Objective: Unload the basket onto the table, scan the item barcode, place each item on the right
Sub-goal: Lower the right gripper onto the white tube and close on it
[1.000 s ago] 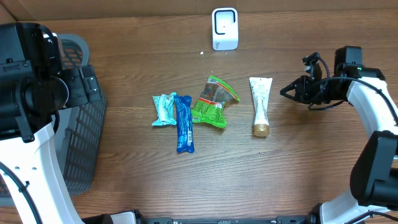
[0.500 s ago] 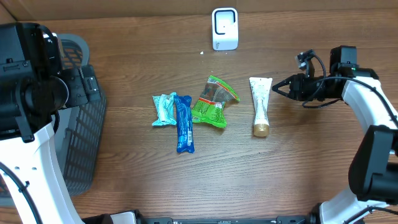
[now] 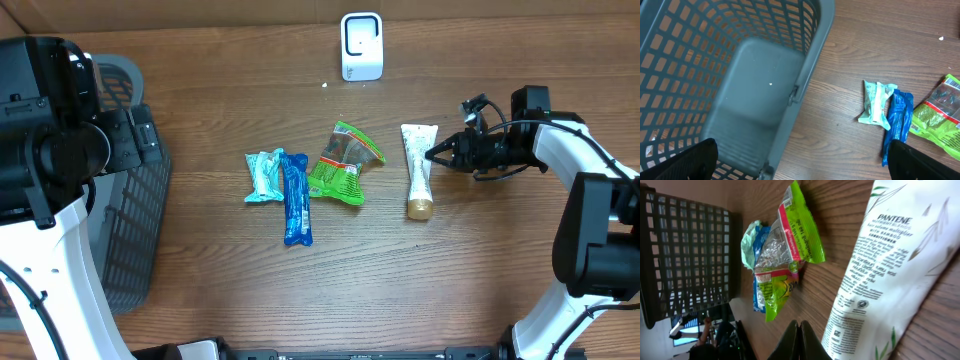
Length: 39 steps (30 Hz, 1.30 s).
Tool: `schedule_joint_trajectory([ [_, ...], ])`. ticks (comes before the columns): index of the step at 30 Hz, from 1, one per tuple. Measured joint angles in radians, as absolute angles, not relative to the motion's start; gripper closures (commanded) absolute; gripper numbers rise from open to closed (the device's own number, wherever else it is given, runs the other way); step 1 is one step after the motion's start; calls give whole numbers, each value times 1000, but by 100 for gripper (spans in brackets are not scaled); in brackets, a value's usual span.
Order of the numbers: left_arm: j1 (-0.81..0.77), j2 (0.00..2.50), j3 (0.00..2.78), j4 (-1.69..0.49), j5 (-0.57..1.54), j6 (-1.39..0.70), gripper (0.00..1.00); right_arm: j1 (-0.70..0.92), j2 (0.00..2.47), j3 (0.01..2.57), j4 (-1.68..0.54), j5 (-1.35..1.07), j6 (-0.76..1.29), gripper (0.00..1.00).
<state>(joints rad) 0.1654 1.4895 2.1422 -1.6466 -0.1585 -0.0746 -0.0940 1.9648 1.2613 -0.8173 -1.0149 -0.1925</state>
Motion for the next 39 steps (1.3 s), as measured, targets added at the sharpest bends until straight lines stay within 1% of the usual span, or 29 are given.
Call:
schedule_joint_trajectory([
  [10, 165, 1489, 2142, -1646, -159, -75, 0, -34, 1969, 1261, -820, -965, -196, 96],
  [15, 165, 1489, 2142, -1647, -159, -75, 0, -19, 2020, 1261, -791, -934, -199, 96],
  [22, 165, 1489, 2142, -1647, -159, -75, 0, -16, 2134, 1262, -767, -993, -198, 96],
  [28, 165, 1490, 2142, -1647, -159, -75, 0, -19, 2161, 1271, -769, -1025, -199, 96],
  [34, 165, 1490, 2142, -1647, -158, -75, 0, -23, 2161, 1327, -863, -997, -202, 96],
  [39, 165, 1490, 2142, -1647, -158, -75, 0, -47, 2144, 1511, -1056, -943, -205, 96],
])
